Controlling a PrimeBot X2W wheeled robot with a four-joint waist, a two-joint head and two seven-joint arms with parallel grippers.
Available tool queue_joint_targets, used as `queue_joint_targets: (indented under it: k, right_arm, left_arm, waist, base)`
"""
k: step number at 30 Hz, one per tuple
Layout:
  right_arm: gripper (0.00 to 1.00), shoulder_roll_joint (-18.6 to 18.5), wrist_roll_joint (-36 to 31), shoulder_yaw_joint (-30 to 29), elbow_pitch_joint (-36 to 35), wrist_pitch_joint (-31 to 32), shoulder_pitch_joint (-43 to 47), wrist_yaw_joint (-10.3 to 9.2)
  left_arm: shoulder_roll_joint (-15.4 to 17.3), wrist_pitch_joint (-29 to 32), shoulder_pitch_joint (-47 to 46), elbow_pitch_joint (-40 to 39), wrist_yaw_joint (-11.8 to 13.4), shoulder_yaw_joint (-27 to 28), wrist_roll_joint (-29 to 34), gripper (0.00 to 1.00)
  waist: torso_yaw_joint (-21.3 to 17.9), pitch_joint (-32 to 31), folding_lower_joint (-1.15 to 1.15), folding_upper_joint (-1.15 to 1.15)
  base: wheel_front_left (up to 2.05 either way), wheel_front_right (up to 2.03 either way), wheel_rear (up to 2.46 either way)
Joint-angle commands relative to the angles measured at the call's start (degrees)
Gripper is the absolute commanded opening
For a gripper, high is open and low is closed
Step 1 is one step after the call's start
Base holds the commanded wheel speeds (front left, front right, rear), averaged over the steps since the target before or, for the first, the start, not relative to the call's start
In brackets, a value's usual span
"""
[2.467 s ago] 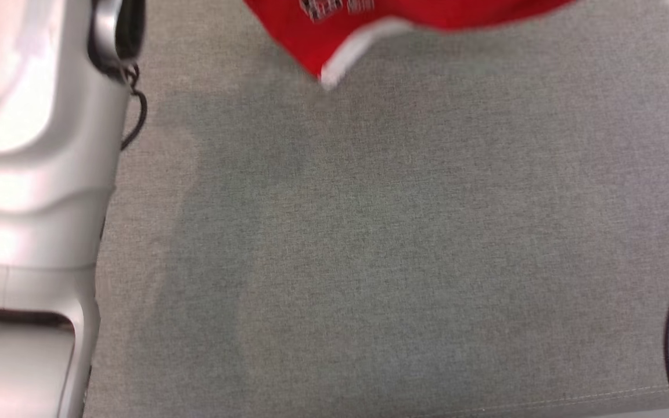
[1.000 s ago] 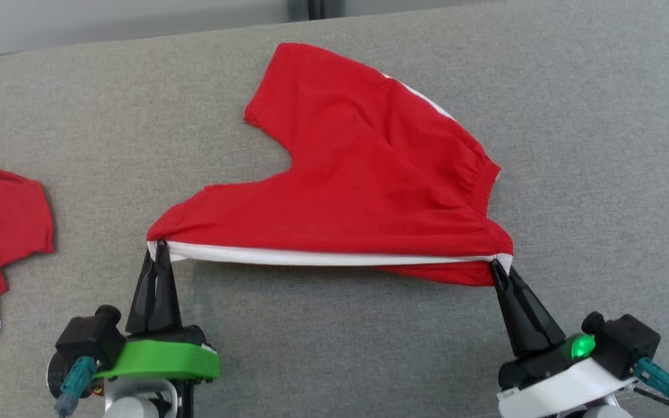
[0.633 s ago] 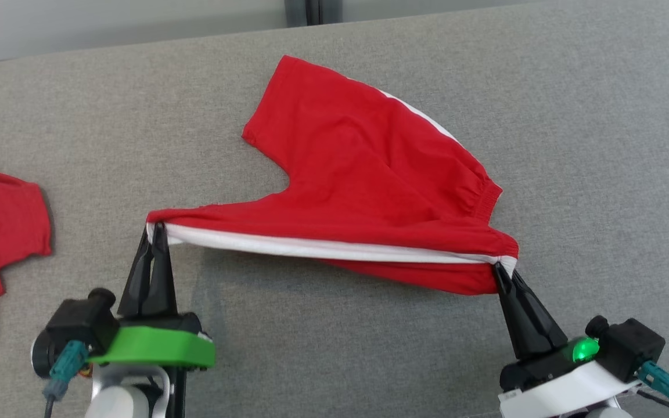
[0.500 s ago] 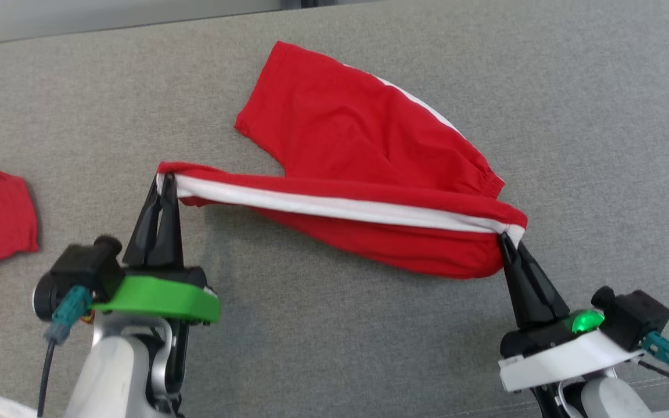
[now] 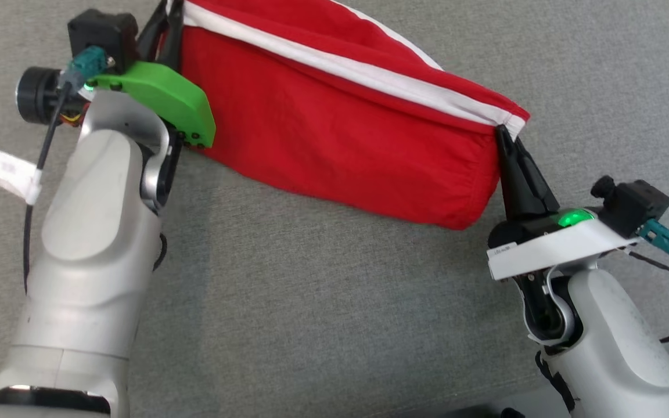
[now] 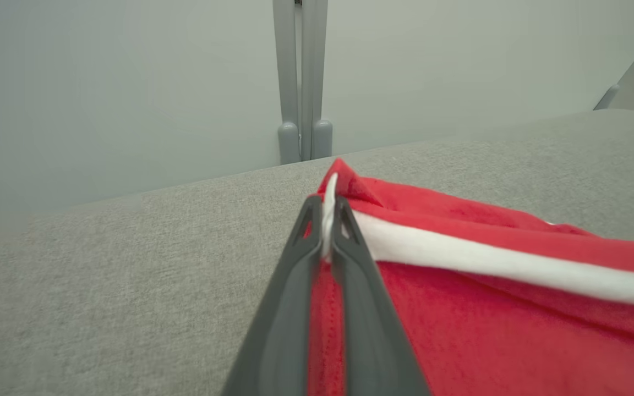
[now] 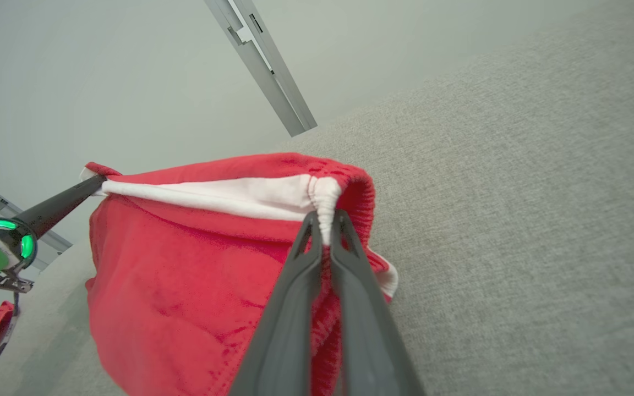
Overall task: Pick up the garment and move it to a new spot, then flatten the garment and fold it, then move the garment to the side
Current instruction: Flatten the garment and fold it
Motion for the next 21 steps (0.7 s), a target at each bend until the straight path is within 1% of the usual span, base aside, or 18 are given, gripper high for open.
queue_joint_targets:
  k: [1,5,9,10,11,12,13,16,19,21]
  right_arm:
    - [0.0,0.2,0.5,0.4,0.5,-0.2,-1.7,-0.06]
    - [0.0,0.9,1.2,1.9,2.2,-0.2,-4.7,-0.06]
    - [0.0,1.2,1.4,2.5,2.8,-0.2,-6.0,-0.06]
    - [0.0,1.4,1.6,2.8,3.0,-0.2,-6.1,-0.06]
    - [0.28,1.2,1.0,3.1,3.0,-0.2,-6.4,-0.06]
    - [0.6,1.1,0.7,3.3,3.0,-0.2,-6.5,-0.06]
    - [1.0,0.8,0.0,3.5,2.8,-0.2,-6.4,-0.06]
    - [1.0,-0.1,-2.1,2.9,1.5,-0.2,-4.8,-0.06]
    - [1.0,-1.1,-5.0,1.6,-0.7,-0.2,-2.4,-0.06]
    - [1.0,-1.7,-6.6,0.2,-2.3,-0.2,-0.8,-0.06]
  left_arm:
    - [0.6,-0.8,-2.7,2.3,-0.3,0.2,0.3,0.0]
    - [0.4,-2.5,-8.7,11.1,-0.9,-0.5,0.9,0.0]
    - [0.1,-4.1,-12.7,17.7,-1.4,-0.5,0.3,0.0]
    - [0.0,-4.4,-13.3,19.0,-1.5,-0.5,0.0,0.05]
    - [-0.1,-5.0,-14.0,20.4,-1.6,-0.4,-0.3,0.46]
    - [-0.1,-5.4,-14.4,21.5,-1.9,-0.4,-0.5,1.0]
    - [-0.2,-6.1,-14.8,22.8,-2.0,-0.4,-0.7,1.0]
    - [-0.5,-8.6,-14.5,25.1,-2.2,-0.4,-1.2,1.0]
    - [-0.5,-11.6,-12.4,25.7,-1.4,-0.2,-1.3,1.0]
    - [-0.2,-12.9,-10.8,24.7,-0.6,0.2,-1.2,1.0]
  waist:
    - [-4.5,3.9,0.0,0.0]
    - [-6.1,4.7,0.0,0.0]
    - [-6.9,5.1,0.0,0.0]
    - [-7.1,5.1,0.0,0.0]
    - [-7.1,5.2,0.0,0.0]
    - [-7.1,5.2,0.0,0.0]
    - [-7.0,5.1,0.0,0.0]
    - [-6.7,4.6,0.0,0.0]
    - [-6.1,3.6,0.0,0.0]
    - [-5.6,2.8,0.0,0.0]
  base:
    - [0.0,0.0,0.0]
    - [0.0,0.0,0.0]
    - [0.0,0.0,0.0]
    - [0.0,0.0,0.0]
    - [0.0,0.0,0.0]
    - [0.0,0.0,0.0]
    - [0.0,0.0,0.0]
    - [0.0,0.0,0.0]
    - [0.0,0.0,0.0]
    - [0.0,0.0,0.0]
